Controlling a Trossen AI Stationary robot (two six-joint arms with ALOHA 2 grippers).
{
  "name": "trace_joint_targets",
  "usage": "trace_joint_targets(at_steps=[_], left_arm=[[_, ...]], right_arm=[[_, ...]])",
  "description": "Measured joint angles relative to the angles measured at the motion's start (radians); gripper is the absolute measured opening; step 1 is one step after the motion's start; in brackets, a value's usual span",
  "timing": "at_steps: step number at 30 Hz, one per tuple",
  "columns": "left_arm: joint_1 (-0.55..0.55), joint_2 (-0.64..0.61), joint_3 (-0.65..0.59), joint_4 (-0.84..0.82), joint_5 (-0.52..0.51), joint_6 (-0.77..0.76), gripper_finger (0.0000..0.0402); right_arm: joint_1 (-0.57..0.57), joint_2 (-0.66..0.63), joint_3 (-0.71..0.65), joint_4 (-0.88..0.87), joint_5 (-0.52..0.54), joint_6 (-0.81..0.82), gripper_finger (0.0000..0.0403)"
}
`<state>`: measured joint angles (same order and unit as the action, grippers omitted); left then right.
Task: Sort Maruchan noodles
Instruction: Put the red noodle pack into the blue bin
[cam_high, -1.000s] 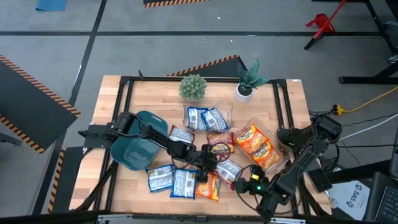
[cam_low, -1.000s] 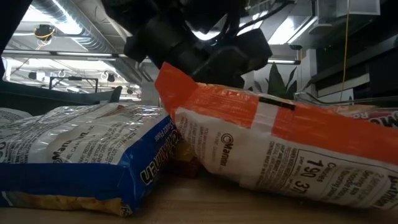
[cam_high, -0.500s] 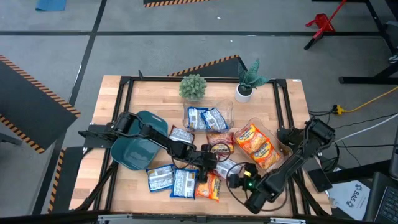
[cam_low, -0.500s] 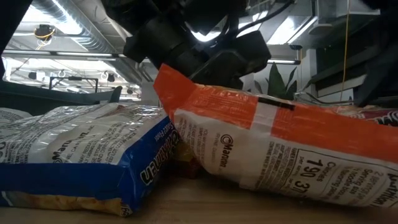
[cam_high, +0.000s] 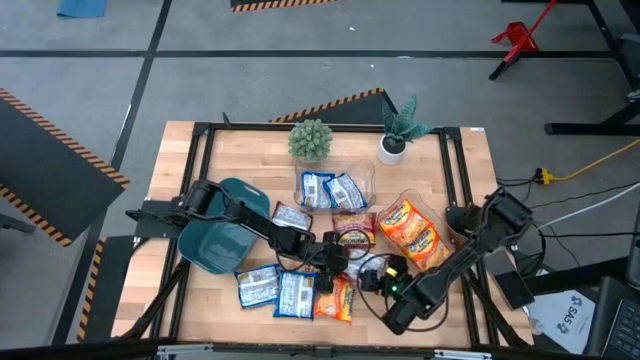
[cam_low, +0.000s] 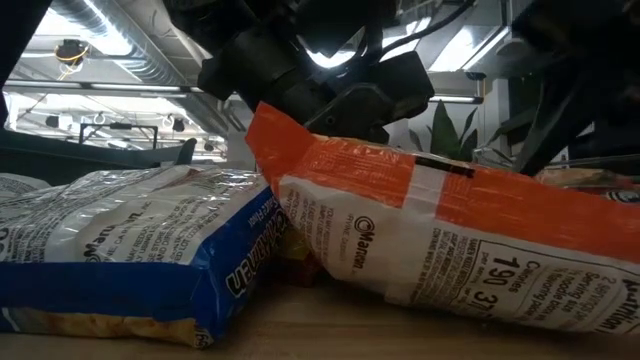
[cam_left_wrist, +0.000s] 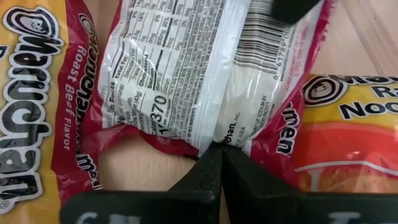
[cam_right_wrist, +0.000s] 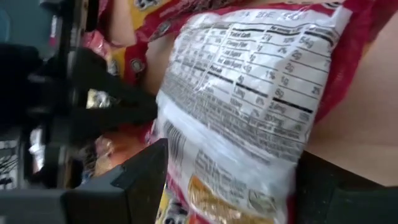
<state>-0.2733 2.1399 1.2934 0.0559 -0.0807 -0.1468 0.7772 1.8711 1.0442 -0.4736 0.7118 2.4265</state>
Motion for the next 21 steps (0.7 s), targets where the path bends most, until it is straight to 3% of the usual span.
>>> trace_joint_targets(at_steps=[7,16,21], left_arm=[[0.0,0.0,0.0,-0.001,0.001,0.0,0.0003],[-0.004,-0.019,-0.002,-0.032,0.004,0.0,0.0004],[-0.005,-0.078,-0.003,-0.098,0.02,-0.001,0.0004]], right_arm=[[-0.021,0.037,0.0,0.04,-0.016,-0.011,0.0234],[-0.019,0.037,0.006,0.066,0.051,-0.015,0.0116],[-0.019,0.039,0.021,0.054,0.062,-0.026,0.0116]])
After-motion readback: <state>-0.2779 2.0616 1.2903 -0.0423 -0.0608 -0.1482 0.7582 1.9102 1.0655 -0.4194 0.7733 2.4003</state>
